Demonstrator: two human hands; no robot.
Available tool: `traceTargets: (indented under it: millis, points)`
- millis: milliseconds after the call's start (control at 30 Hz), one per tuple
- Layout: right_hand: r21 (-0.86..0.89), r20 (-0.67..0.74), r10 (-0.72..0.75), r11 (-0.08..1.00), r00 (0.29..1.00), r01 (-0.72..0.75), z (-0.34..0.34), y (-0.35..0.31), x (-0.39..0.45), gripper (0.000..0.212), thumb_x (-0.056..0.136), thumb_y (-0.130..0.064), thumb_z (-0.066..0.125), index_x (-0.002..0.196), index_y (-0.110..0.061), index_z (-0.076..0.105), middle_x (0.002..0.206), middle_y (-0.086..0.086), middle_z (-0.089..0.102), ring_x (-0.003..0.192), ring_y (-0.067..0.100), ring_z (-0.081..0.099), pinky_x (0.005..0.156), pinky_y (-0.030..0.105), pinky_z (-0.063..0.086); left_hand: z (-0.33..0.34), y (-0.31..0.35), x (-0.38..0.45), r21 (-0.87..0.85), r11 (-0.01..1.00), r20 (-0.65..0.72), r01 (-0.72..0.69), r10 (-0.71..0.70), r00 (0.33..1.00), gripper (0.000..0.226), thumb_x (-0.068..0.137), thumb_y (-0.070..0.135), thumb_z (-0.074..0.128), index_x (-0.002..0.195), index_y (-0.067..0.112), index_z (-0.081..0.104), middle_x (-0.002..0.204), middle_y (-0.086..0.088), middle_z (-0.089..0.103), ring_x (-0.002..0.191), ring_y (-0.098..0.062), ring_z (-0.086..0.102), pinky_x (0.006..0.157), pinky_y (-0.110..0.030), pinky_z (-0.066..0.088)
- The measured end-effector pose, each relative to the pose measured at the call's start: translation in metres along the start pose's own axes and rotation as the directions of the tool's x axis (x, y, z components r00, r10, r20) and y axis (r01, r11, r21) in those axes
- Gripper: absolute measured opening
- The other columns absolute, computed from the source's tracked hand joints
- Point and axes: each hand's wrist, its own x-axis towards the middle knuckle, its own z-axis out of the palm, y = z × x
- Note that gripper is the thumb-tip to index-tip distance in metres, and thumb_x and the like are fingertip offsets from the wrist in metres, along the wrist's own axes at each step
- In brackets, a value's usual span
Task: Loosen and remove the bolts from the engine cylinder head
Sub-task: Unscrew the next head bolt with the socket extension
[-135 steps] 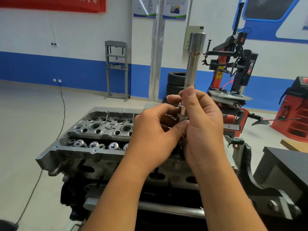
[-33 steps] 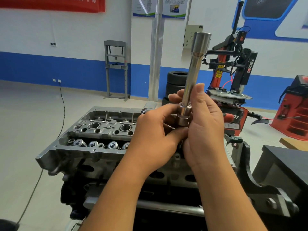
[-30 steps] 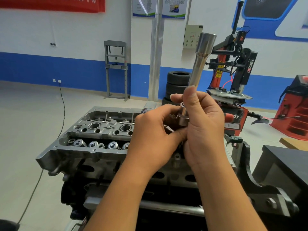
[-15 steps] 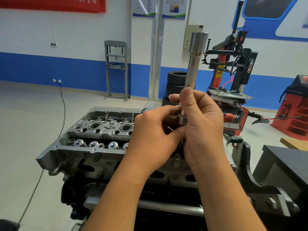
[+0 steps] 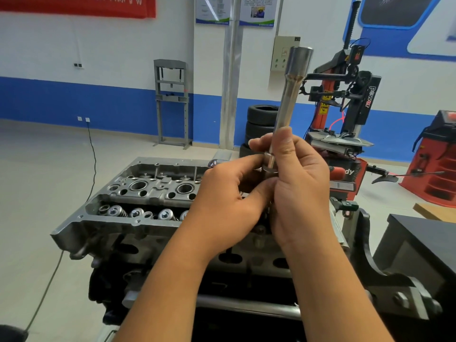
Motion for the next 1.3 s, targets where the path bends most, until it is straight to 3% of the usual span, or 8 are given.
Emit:
traceTargets:
  millis: [167, 300, 467, 600, 733, 867, 1100, 1300]
  points:
    - [0.042, 0.03, 0.044, 0.998, 0.999, -0.045, 0.0003, 0.0019, 0.0017, 0.035, 0.09, -0.053, 0.065, 0.082, -0.022, 0.078, 0.094, 0.009, 0.075, 0.095, 0.03, 0.07, 0.095, 0.064, 0.056, 0.0002, 0.0008, 0.0007, -0.035, 0.999, -0.037, 0.037, -0.038, 0.999, 0.025, 0.099, 0.012, 0.07, 0.121, 0.022, 0.073, 0.101, 0.011, 0.078, 0.098, -0.008, 0.075, 0.087, -0.032, 0.063]
    - [0.056, 0.019, 0.03, 0.998, 0.999, -0.031, 0.0, -0.001, 0.0001, 0.048, 0.075, -0.053, 0.077, 0.095, -0.01, 0.07, 0.097, 0.011, 0.077, 0.101, 0.043, 0.072, 0.092, 0.068, 0.056, 0.0033, -0.0008, -0.0004, -0.002, 0.999, -0.149, 0.052, -0.051, 0.988, 0.027, 0.088, 0.017, 0.083, 0.112, 0.024, 0.074, 0.091, 0.011, 0.078, 0.086, -0.007, 0.076, 0.075, -0.028, 0.064]
    - [0.005, 0.007, 0.014, 1.0, 1.0, -0.014, 0.0018, 0.0002, 0.0003, 0.042, 0.09, -0.054, 0.058, 0.08, -0.018, 0.077, 0.094, 0.013, 0.075, 0.096, 0.037, 0.071, 0.094, 0.065, 0.056, -0.0021, 0.0014, 0.0005, -0.093, 0.996, -0.002, 0.014, -0.014, 1.0, 0.018, 0.103, 0.012, 0.064, 0.116, 0.02, 0.074, 0.1, 0.008, 0.078, 0.095, -0.011, 0.075, 0.076, -0.026, 0.06]
    - [0.063, 0.03, 0.034, 0.997, 0.999, -0.036, 0.0015, -0.0002, 0.0006, 0.037, 0.089, -0.055, 0.065, 0.084, -0.019, 0.075, 0.093, 0.01, 0.075, 0.09, 0.03, 0.071, 0.09, 0.058, 0.06, 0.0007, 0.0012, 0.0007, -0.084, 0.996, -0.075, 0.032, -0.039, 0.996, 0.02, 0.097, 0.013, 0.073, 0.116, 0.018, 0.074, 0.1, 0.008, 0.079, 0.096, -0.007, 0.075, 0.082, -0.025, 0.062]
    - [0.048, 0.017, 0.011, 0.999, 1.0, -0.012, 0.0001, 0.0007, 0.0004, 0.055, 0.079, -0.057, 0.071, 0.099, -0.006, 0.068, 0.1, 0.011, 0.077, 0.102, 0.045, 0.071, 0.089, 0.068, 0.057, 0.001, -0.0002, 0.0003, -0.039, 0.998, -0.127, 0.052, -0.056, 0.99, 0.022, 0.09, 0.02, 0.08, 0.111, 0.024, 0.074, 0.093, 0.009, 0.078, 0.087, -0.007, 0.076, 0.073, -0.026, 0.063]
    - [0.036, -0.001, 0.014, 0.999, 1.0, -0.014, 0.0006, 0.0022, 0.0015, 0.046, 0.087, -0.059, 0.058, 0.085, -0.017, 0.075, 0.096, 0.01, 0.076, 0.096, 0.036, 0.07, 0.095, 0.069, 0.054, -0.003, 0.0023, 0.0007, -0.088, 0.995, 0.012, 0.036, -0.035, 0.999, 0.02, 0.103, 0.017, 0.065, 0.119, 0.025, 0.073, 0.102, 0.011, 0.078, 0.097, -0.008, 0.075, 0.075, -0.021, 0.059]
    - [0.041, 0.029, 0.016, 0.999, 0.999, -0.017, -0.0001, 0.0017, 0.0009, 0.054, 0.076, -0.058, 0.073, 0.099, -0.008, 0.069, 0.101, 0.012, 0.077, 0.104, 0.045, 0.07, 0.095, 0.068, 0.055, 0.0006, -0.0001, 0.0011, -0.038, 0.998, -0.132, 0.051, -0.056, 0.99, 0.017, 0.088, 0.02, 0.082, 0.101, 0.025, 0.072, 0.086, 0.008, 0.076, 0.082, -0.011, 0.075, 0.069, -0.026, 0.062]
    - [0.039, 0.033, 0.018, 0.999, 0.999, -0.019, -0.0002, 0.0021, 0.0018, 0.045, 0.092, -0.058, 0.055, 0.077, -0.022, 0.078, 0.092, 0.01, 0.076, 0.089, 0.027, 0.073, 0.083, 0.047, 0.062, -0.0031, 0.0016, 0.0008, -0.149, 0.988, -0.012, 0.04, -0.042, 0.999, 0.016, 0.103, 0.014, 0.063, 0.115, 0.019, 0.073, 0.098, 0.009, 0.077, 0.091, -0.008, 0.075, 0.066, -0.019, 0.057]
